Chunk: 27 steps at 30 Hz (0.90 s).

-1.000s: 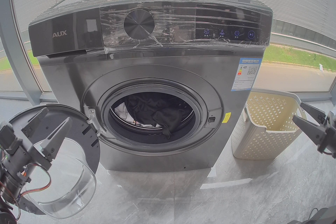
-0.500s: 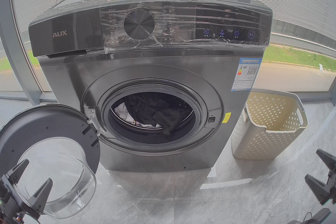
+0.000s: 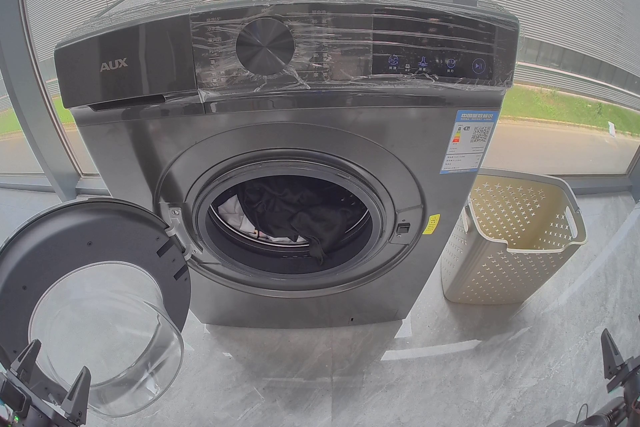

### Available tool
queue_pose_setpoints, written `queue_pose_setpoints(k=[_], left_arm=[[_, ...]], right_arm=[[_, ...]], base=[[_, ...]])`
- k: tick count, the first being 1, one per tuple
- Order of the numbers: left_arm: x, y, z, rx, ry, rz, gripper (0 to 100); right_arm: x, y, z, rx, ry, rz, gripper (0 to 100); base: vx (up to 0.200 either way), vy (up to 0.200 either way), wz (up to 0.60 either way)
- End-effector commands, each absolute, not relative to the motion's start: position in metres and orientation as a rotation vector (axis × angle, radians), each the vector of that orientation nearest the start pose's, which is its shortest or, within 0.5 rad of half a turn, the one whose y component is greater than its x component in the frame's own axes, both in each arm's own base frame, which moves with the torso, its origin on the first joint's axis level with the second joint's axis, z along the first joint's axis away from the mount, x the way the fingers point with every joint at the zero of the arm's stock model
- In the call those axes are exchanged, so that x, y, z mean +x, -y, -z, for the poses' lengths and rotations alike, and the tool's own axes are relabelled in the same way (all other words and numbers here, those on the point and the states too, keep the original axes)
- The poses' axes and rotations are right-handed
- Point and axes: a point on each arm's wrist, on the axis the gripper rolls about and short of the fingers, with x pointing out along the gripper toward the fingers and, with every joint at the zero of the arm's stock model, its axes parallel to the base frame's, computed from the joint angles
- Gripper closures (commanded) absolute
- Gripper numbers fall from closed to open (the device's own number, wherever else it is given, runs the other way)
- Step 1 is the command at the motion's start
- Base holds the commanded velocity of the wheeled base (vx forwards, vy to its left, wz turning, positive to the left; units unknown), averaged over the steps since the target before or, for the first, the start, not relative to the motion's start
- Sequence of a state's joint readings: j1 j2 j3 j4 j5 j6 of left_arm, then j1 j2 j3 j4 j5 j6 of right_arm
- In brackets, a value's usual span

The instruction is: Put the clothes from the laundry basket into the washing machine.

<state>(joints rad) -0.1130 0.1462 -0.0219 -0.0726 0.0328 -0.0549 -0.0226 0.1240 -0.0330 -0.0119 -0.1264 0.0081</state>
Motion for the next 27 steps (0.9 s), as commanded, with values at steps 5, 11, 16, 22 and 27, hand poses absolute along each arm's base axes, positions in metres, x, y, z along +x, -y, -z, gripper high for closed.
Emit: queue_pose_setpoints(k=[5,11,16,22,27], left_arm=[[-0.0163,-0.0008,-0.0847,-0.027,-0.062,0.151,0],[-0.0158,-0.0017,-0.0842,-0.032,-0.055,0.103,0],[-0.0154,-0.0019,-0.0831,-0.026,-0.055,0.094,0],[-0.0154,-0.0019,-0.0831,-0.023,-0.055,0.093,0],[-0.0154,-0.0019,-0.0829,-0.023,-0.056,0.096,0]], right_arm=[[-0.026,-0.0013,-0.0824,-0.087,0.002,-0.054,0],[-0.0256,0.0011,-0.0825,-0.052,0.008,0.054,0],[-0.0257,0.0012,-0.0825,-0.052,0.005,0.058,0],[-0.0256,0.0011,-0.0825,-0.052,0.008,0.052,0],[-0.0256,0.0011,-0.0825,-0.052,0.008,0.052,0]], base=[[0.0,0.0,0.0],[0.0,0.0,0.0],[0.0,0.0,0.0],[0.0,0.0,0.0],[0.0,-0.2,0.0]])
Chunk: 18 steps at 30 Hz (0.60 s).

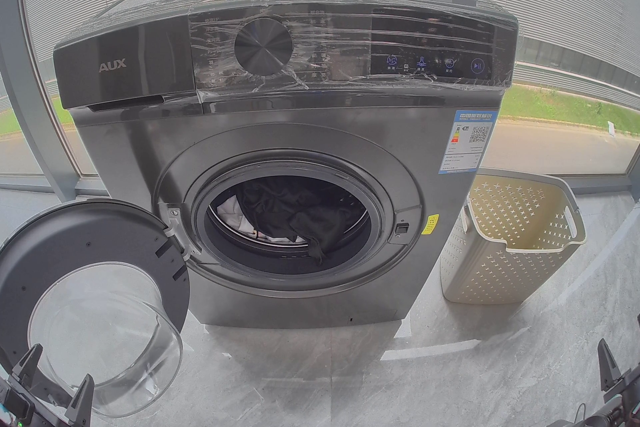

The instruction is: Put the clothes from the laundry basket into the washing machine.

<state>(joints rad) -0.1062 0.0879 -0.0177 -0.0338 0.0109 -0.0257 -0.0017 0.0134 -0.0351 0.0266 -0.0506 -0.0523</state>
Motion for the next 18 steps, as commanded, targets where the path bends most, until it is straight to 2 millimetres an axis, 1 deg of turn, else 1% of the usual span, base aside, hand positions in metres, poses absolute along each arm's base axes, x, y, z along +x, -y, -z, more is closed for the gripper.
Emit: queue_pose_setpoints(k=[1,18], left_arm=[[-0.0154,-0.0019,-0.0831,-0.023,-0.055,0.096,0],[-0.0154,-0.0018,-0.0831,-0.018,-0.055,0.096,0]], right_arm=[[-0.0256,0.0011,-0.0825,-0.05,0.008,0.052,0],[-0.0256,0.0011,-0.0827,-0.049,0.009,0.054,0]], base=[[0.0,-0.2,0.0],[0.0,-0.2,0.0]])
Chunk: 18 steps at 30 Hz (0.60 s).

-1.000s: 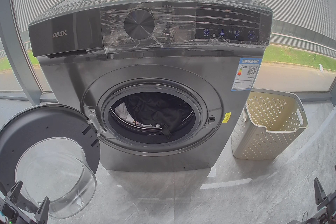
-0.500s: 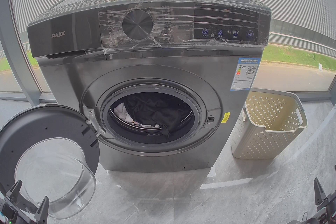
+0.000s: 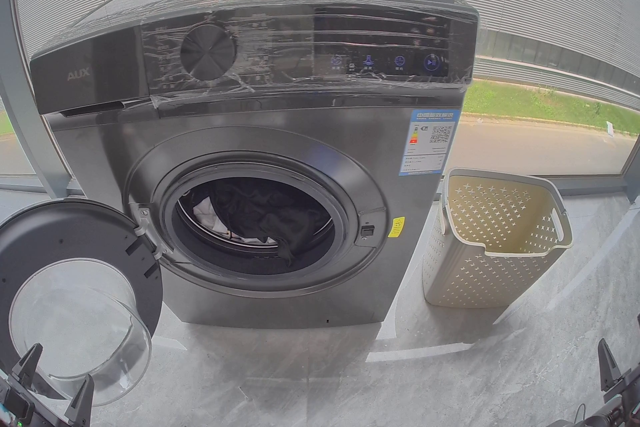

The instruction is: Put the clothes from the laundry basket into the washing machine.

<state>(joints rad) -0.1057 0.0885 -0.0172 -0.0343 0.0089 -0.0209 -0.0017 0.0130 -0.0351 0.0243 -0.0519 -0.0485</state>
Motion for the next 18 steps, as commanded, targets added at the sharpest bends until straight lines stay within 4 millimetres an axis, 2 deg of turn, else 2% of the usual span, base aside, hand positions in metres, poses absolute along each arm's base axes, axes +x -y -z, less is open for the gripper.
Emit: queue_pose_setpoints(k=[1,18], left_arm=[[-0.0154,-0.0018,-0.0831,-0.018,-0.055,0.096,0],[-0.0154,-0.0019,-0.0828,-0.015,-0.058,0.098,0]], right_arm=[[-0.0256,0.0011,-0.0827,-0.049,0.009,0.054,0],[-0.0256,0.0011,-0.0829,-0.04,0.011,0.054,0]], base=[[0.0,-0.2,0.0],[0.0,-0.2,0.0]])
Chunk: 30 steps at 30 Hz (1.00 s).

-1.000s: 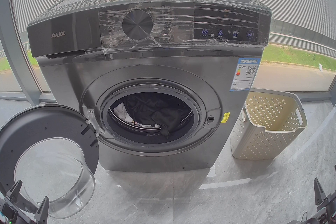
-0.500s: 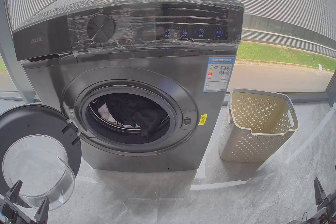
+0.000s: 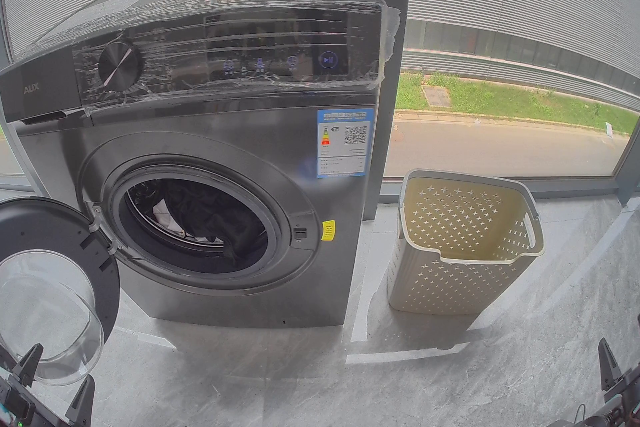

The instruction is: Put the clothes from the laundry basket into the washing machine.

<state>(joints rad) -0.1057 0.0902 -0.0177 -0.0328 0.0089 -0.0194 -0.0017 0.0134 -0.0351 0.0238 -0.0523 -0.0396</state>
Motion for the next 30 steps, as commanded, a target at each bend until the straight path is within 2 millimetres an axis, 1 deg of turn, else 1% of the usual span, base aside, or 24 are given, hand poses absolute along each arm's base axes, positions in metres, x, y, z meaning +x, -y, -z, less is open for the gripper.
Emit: queue_pose_setpoints(k=[1,3,10,25,30], left_arm=[[-0.0156,-0.0019,-0.0828,-0.012,-0.056,0.096,0],[-0.0154,-0.0016,-0.0778,0.01,-0.095,0.109,0],[-0.0153,-0.0017,-0.0773,0.007,-0.096,0.106,0],[-0.0154,-0.0016,-0.0779,0.011,-0.098,0.109,0],[-0.0154,-0.0016,-0.0774,0.011,-0.098,0.109,0]], right_arm=[[-0.0256,0.0011,-0.0829,-0.04,0.011,0.054,0],[-0.0255,0.0011,-0.0826,-0.04,0.011,0.054,0],[-0.0251,0.0012,-0.0832,-0.039,0.025,0.056,0],[-0.0245,0.0013,-0.083,-0.028,0.039,0.063,0],[-0.0245,0.0014,-0.083,-0.026,0.039,0.065,0]], base=[[0.0,-0.2,0.0],[0.0,-0.2,0.0],[0.0,-0.2,0.0],[0.0,0.0,0.0],[0.2,0.0,0.0]])
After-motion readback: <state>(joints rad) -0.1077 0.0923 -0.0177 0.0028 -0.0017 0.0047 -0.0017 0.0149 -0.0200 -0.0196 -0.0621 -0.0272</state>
